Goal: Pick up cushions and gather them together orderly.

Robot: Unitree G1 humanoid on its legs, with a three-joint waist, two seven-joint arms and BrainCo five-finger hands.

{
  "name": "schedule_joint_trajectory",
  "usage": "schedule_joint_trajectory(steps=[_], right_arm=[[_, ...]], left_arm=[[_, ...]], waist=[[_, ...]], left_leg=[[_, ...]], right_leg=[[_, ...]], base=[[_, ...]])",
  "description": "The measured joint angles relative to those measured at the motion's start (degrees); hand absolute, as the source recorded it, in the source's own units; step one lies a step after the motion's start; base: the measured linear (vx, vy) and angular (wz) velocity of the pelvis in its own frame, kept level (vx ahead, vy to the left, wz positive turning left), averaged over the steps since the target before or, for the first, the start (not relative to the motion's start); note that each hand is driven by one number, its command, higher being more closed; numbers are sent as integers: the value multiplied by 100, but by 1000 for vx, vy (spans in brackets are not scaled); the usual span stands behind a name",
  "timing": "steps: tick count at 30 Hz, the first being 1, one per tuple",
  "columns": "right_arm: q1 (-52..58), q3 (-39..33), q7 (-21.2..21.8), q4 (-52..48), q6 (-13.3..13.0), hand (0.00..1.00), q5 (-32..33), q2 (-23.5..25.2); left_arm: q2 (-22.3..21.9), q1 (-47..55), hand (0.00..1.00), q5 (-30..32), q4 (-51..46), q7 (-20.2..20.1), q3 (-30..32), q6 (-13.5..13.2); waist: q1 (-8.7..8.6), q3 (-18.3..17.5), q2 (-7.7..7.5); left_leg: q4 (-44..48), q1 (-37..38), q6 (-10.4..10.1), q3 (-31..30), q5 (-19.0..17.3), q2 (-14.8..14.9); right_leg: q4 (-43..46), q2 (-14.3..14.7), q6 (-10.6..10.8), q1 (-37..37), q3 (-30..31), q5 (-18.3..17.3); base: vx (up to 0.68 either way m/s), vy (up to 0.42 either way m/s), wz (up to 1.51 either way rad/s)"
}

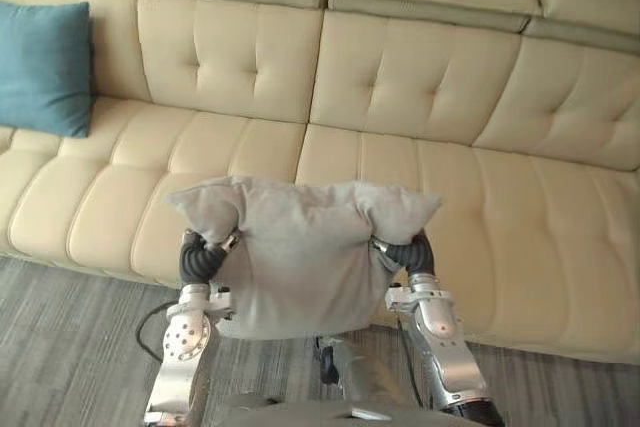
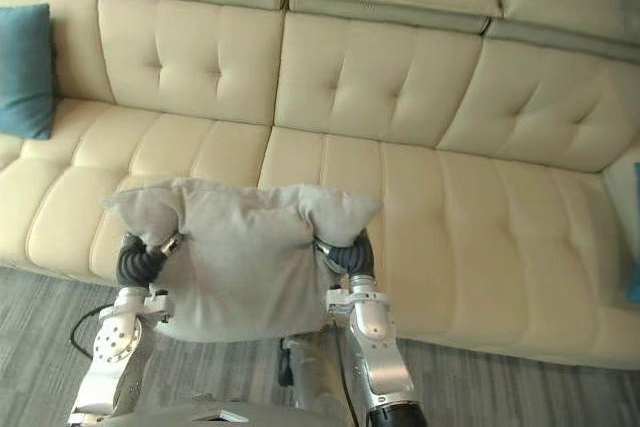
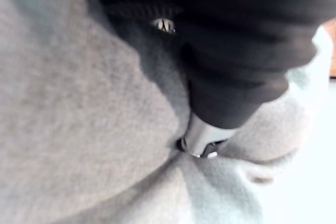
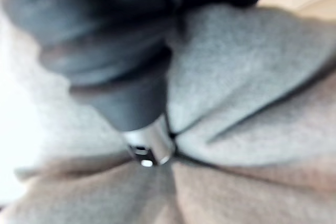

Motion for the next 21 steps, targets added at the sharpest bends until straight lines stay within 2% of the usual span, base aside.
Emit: schedule_joint_trajectory(steps=[2,3,5,7,9,11,12,13,14,15,17,19,21], right_arm=[[126,-57,1,-67,5,100,2,-10],[368,-59,1,-387,9,100,12,-40],[764,-44,25,-1072,-1,100,135,-105],[831,-67,20,-1366,-15,100,163,-134],[862,-67,18,-1393,-16,100,164,-154],[921,-62,17,-1393,-7,100,156,-155],[924,-62,0,-1393,2,100,150,-157],[924,-62,-23,-1393,9,100,138,-162],[926,-63,-29,-1391,14,100,108,-171],[917,-60,-30,-1339,33,100,101,-141],[962,-72,-32,-1336,49,100,100,66],[927,-78,-31,-1302,49,100,94,138],[898,-81,-31,-1270,49,100,94,174]], left_arm=[[-76,-40,100,3,2,-66,-33,1],[-162,4,100,-2,1,-95,-31,0],[-238,190,100,-27,-78,-176,-30,-70],[-314,346,100,-27,-284,-206,-68,-90],[-384,434,100,-26,-362,-212,-78,-90],[-424,532,100,-25,-372,-235,-84,-90],[-438,573,100,-25,-389,-237,-100,-90],[-444,578,100,-23,-396,-234,-110,-91],[-453,594,100,-23,-420,-231,-128,-91],[-424,585,100,-25,-411,-226,-134,-87],[-342,582,100,-27,-495,-224,-141,-86],[-245,571,100,-29,-493,-225,-146,-85],[-206,544,100,-29,-492,-225,-149,-86]], waist=[[-7,20,28],[-7,61,100],[184,41,145],[213,-4,216],[300,-1,212],[383,-6,210],[423,-11,214],[470,-29,242],[477,-86,331],[474,-101,274],[388,-187,26],[341,-243,-87],[308,-251,-101]], left_leg=[[474,-38,-111,-13,102,199],[1225,-154,-84,36,243,383],[2731,-658,3,326,682,785],[3076,-1138,127,452,346,1044],[2812,-1446,178,450,79,1170],[2211,-1603,144,329,39,1140],[1587,-1634,49,83,101,1038],[903,-1571,-19,-118,337,963],[342,-1480,-189,-214,1054,992],[297,-1431,-344,-132,1150,962],[79,-1301,-255,171,1189,706],[-62,-1182,-205,310,1187,519],[-187,-1100,-160,328,1169,406]], right_leg=[[-46,96,-27,276,-112,-181],[-152,176,-33,627,-179,-288],[-312,203,-87,1042,-57,-540],[-330,189,-79,1106,-26,-669],[-338,117,-78,1215,32,-710],[-295,-16,19,1311,140,-784],[-243,-118,103,1317,222,-826],[-165,-145,215,1264,316,-851],[-104,-82,397,1202,408,-869],[-131,-127,492,1202,505,-824],[-389,-339,704,1220,742,-618],[-715,-471,805,1314,937,-435],[-915,-540,863,1395,1023,-327]], base=[[288,-90,27],[268,-76,18],[274,-46,-1],[172,20,0],[170,97,-6],[129,136,-19],[85,188,-35],[108,297,-54],[77,261,-57],[112,270,-51],[170,269,-40],[99,209,-36],[30,120,-22]])
